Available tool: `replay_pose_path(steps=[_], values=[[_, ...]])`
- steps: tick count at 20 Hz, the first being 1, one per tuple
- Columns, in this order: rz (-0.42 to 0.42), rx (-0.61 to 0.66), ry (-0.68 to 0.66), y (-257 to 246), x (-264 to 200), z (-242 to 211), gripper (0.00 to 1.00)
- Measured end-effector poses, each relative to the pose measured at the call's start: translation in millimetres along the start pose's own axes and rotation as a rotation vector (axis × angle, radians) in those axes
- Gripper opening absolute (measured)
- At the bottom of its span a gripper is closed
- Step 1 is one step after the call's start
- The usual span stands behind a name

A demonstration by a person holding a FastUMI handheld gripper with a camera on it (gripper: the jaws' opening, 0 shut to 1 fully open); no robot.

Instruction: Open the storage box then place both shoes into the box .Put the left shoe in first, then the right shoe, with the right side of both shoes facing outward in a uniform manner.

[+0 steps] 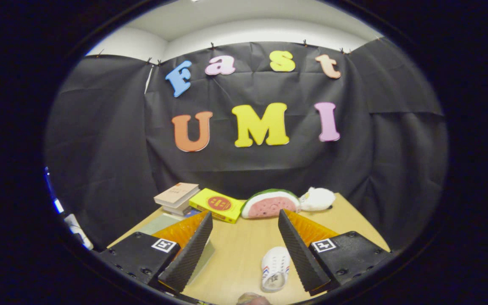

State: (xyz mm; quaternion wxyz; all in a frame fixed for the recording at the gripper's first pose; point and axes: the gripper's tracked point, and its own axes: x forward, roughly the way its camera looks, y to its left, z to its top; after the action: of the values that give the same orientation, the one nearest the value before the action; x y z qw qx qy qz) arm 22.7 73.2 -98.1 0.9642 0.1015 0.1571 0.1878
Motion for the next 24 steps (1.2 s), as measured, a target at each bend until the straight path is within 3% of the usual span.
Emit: replay_pose_path(steps=[7,14,24], values=[[0.221,0.195,0.21,50.4,32.8,-83.4,1.0],[0.336,0.312,0.367,90.6,61.1,-146.7,1.0],[0.455,0.539,0.515,127.1,84.1,-186.5,1.0]])
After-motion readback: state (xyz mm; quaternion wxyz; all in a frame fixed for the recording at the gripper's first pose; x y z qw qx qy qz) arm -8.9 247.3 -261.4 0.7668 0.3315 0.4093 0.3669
